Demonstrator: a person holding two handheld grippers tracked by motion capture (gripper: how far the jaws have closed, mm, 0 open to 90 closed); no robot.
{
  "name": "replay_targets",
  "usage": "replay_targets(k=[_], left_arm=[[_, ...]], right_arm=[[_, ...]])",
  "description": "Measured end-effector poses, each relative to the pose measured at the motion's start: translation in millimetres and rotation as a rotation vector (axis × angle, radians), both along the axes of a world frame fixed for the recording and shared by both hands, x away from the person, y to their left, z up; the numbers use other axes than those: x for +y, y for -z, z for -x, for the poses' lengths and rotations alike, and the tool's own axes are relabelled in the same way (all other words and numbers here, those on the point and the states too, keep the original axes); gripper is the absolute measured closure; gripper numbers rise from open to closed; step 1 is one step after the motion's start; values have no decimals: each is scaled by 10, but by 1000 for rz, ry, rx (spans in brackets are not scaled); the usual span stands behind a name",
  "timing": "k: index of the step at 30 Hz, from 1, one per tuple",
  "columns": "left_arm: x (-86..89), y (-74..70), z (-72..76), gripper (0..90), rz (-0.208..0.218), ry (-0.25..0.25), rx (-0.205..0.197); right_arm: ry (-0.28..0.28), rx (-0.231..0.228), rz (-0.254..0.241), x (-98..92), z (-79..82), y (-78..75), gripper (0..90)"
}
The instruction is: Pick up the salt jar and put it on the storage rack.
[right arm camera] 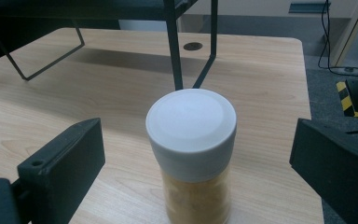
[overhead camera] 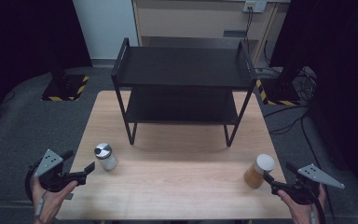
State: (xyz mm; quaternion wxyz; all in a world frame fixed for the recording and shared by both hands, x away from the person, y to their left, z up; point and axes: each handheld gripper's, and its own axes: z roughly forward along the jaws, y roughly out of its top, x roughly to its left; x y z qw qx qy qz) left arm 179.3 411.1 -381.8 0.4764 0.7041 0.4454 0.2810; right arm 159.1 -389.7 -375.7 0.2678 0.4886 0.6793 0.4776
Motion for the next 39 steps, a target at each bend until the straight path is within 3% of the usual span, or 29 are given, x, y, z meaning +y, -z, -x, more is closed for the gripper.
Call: replay_targets(k=[3, 6, 15, 32, 36, 39], left_arm=[[-14, 1, 6, 17, -5, 7, -7], [-17, 1, 11, 15, -6, 20, -17], [-14, -45, 17, 11, 10, 31, -33], [84, -149, 7, 12, 3, 83, -42], [148, -173, -16, 11, 23, 106, -46], [169, -233, -29, 12, -2, 120, -49]], right_arm=[[3, 6, 23, 26, 3, -9, 32], [-9, 9, 2, 5, -3, 9, 33], [-24, 6, 16, -14, -15, 25, 27], [-51, -47, -1, -92, 36, 78, 28], [-49, -48, -3, -91, 42, 78, 27], [-47, -51, -6, -97, 51, 80, 28]])
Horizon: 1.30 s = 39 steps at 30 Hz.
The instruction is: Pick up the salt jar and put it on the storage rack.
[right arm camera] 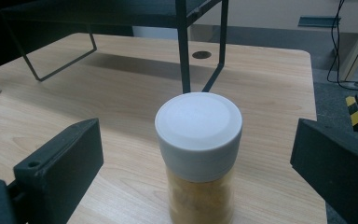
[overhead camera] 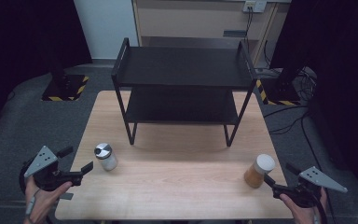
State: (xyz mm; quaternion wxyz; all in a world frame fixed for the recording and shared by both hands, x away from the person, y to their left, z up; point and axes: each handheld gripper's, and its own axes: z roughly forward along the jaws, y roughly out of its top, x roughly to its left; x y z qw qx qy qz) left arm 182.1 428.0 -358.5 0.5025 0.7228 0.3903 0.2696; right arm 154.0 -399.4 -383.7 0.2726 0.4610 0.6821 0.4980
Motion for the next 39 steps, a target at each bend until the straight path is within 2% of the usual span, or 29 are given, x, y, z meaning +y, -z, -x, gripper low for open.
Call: replay_targets(k=[6, 10, 15, 21, 29, 33, 39], left_arm=[[91, -54, -32, 11, -2, 4, 10], [183, -72, -60, 11, 16, 14, 22], [256, -121, -74, 13, 7, 16, 28], [293, -205, -106, 13, -34, 26, 45], [319, -255, -214, 15, -67, 41, 82], [326, -259, -275, 17, -64, 50, 92], [319, -260, -383, 17, -84, 71, 114]], right_arm=[[2, 1, 2, 2, 0, 1, 29], [1, -1, 1, 4, 4, 0, 30], [1, 2, 2, 11, 3, -1, 33], [-1, 0, 7, 25, -2, 1, 33], [5, -2, 9, 28, 9, 0, 35], [6, -3, 9, 31, 13, -3, 35], [12, -8, 7, 27, 26, -1, 37]])
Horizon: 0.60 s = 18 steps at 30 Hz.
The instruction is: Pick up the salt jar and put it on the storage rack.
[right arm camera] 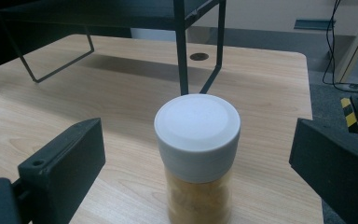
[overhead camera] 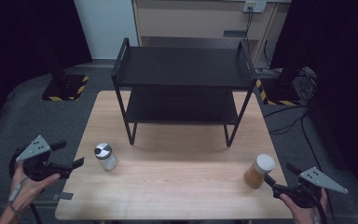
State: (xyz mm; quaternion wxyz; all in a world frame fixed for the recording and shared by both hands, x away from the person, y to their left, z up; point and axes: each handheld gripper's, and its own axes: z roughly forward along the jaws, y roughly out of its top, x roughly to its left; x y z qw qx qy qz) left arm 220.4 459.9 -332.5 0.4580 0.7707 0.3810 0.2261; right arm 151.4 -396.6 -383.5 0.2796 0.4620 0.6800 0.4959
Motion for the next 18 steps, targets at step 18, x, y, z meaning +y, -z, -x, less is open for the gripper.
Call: replay_targets(k=[18], left_arm=[[-142, 121, -391, 36, -73, 62, 60]], right_arm=[[3, -5, 1, 8, 6, 4, 38]])
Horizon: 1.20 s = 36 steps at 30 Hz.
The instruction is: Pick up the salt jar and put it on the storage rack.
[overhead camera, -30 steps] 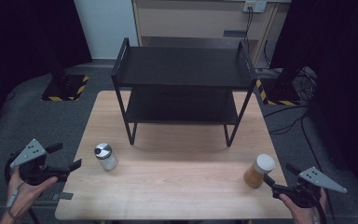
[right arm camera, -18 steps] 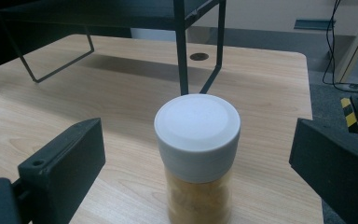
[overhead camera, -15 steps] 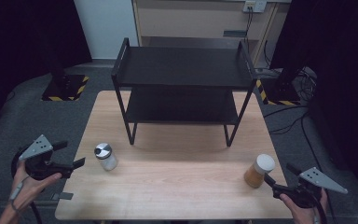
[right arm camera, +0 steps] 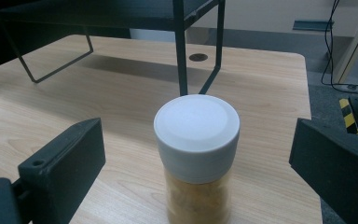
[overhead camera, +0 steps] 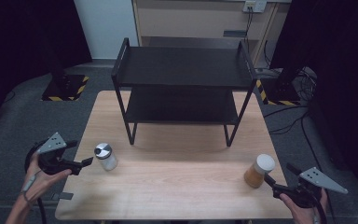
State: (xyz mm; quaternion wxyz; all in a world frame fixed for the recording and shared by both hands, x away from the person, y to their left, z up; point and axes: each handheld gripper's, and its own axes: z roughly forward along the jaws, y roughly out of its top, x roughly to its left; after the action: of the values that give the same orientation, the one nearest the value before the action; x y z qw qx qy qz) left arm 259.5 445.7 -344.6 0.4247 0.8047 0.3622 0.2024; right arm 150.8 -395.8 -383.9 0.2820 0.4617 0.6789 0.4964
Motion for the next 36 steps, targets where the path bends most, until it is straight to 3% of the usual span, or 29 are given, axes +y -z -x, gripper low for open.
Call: replay_targets(k=[12, 16, 25, 28, 32, 36], left_arm=[[-147, 160, -251, 55, -31, 45, 35], [-156, 224, -319, 57, -6, 46, 44], [-218, 318, -437, 70, -19, 55, 66], [-187, 384, -471, 87, 10, 47, 72], [-201, 415, -499, 95, 5, 49, 78], [-229, 466, -510, 157, 0, 62, 68]], right_arm=[[2, -3, 1, -5, 11, 1, 38], [4, -8, 1, -4, 21, 1, 38], [3, -6, 0, -3, 21, 2, 39], [4, -7, 3, -2, 26, 1, 41], [7, -9, 5, 3, 28, 1, 42], [5, -9, 7, 9, 29, 0, 43]])
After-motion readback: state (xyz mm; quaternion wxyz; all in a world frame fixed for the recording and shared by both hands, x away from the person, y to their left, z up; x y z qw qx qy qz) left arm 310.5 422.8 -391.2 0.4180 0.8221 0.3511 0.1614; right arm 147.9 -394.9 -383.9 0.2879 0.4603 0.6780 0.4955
